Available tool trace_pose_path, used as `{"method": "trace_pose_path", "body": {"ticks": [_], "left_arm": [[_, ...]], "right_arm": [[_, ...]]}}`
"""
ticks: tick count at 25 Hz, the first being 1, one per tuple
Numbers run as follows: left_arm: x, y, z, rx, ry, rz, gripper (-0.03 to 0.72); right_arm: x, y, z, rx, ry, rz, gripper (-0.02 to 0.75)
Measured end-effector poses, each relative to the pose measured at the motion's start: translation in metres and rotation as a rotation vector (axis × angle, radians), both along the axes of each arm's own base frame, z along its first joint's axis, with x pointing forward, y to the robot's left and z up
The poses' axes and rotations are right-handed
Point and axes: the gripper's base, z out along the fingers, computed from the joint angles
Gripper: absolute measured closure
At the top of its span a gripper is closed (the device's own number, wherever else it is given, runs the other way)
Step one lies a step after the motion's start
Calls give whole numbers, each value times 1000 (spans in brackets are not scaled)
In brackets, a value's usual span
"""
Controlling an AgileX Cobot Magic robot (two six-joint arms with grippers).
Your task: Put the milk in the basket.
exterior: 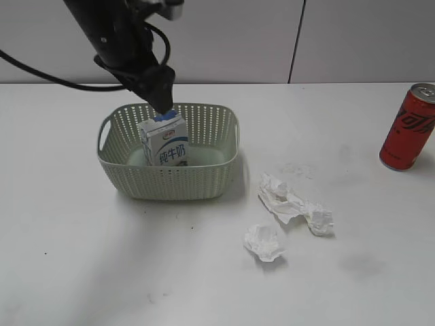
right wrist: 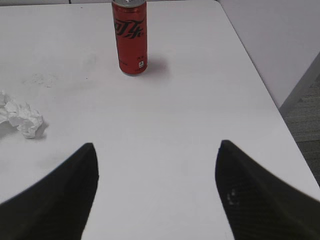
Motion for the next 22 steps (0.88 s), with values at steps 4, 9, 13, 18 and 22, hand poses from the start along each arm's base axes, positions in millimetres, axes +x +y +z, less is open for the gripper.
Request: {"method": "trace_pose_path", "body": {"ticks": [4,9,13,18,22], "left_arm": [[17,37,28,-6,49,230,53],[37,101,37,-35,82,509,76],[38,152,36,-49,112,683,86],[14,196,41,-47,137,798,94],[-22,212,45,-32,163,841,95]], "right_arm": [[0,0,0,0,0,0,155],[0,0,0,0,0,0,155],[0,0,0,0,0,0,155],[0,0,0,0,0,0,155],[0,0,0,0,0,0,155]]}}
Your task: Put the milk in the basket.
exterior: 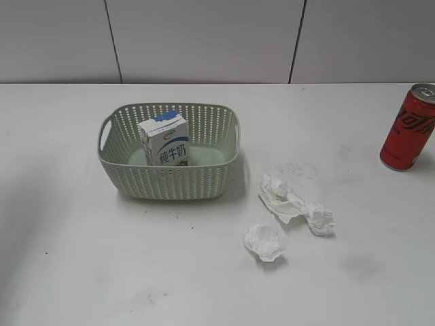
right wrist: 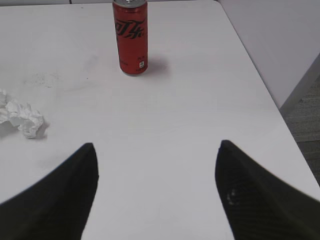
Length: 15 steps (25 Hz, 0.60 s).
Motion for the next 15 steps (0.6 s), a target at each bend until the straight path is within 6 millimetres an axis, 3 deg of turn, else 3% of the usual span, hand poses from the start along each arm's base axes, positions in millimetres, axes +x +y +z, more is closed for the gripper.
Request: {"method": "trace_pose_path", "body": {"ticks": [9,15], "left_arm": [[-104,1,5,15,16,5,97],[-162,1,-1,23,-9,7,97]], "right_arm": [[0,0,0,0,0,0,155],[0,0,0,0,0,0,155]]}}
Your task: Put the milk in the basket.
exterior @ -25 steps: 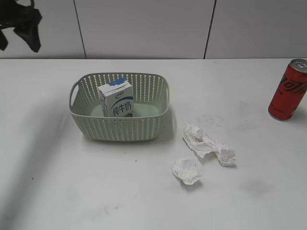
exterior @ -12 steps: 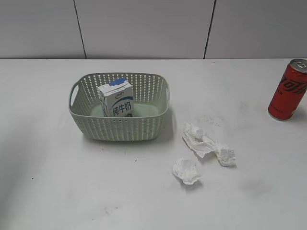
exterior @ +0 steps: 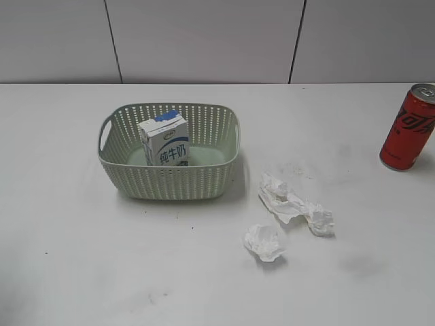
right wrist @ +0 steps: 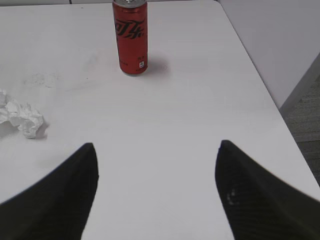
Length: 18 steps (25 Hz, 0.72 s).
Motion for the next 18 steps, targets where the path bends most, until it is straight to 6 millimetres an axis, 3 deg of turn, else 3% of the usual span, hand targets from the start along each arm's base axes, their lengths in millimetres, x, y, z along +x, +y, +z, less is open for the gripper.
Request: {"method": "trace_pose_path", "body": {"ticks": [11,18], "left_arm": [[-95,-1,-27,6,-234,8,98],[-135,-1,-44,2,-394,10,98]], "right_arm": [[0,0,0,0,0,0,155],[0,0,0,0,0,0,155]]}}
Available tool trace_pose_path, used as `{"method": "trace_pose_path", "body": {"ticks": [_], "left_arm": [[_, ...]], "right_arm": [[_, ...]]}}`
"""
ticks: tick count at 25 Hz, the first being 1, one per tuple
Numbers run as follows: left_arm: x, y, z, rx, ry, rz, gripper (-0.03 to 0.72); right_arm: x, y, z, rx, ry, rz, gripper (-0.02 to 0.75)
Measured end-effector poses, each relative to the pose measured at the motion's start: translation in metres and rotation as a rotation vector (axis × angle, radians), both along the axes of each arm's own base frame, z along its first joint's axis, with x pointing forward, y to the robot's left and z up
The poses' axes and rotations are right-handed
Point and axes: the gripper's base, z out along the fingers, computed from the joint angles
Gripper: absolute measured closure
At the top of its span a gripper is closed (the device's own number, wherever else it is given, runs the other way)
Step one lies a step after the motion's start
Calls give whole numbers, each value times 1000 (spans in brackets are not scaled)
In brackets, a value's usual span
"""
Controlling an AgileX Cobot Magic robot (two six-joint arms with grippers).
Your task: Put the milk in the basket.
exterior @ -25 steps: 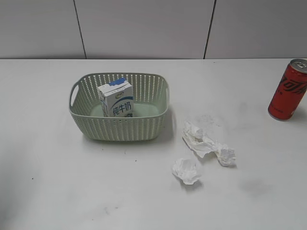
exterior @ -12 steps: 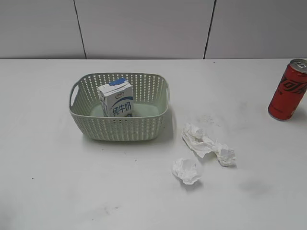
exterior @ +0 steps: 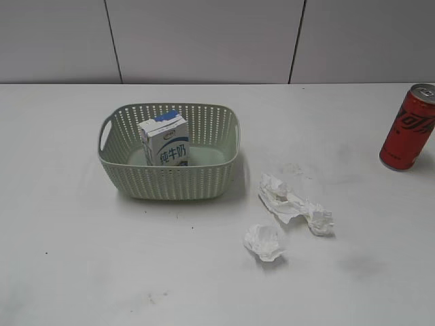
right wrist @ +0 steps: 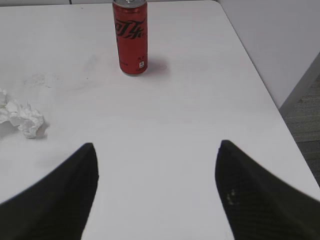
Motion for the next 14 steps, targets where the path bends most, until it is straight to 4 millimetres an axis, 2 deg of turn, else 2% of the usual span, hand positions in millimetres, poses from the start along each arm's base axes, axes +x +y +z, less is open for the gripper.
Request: {"method": "trace_pose_path", "body": {"ticks": [14], "left_arm": [[-49,-1,4,-2,-326,2,98]], "right_arm": [[0,0,0,0,0,0,155]]}}
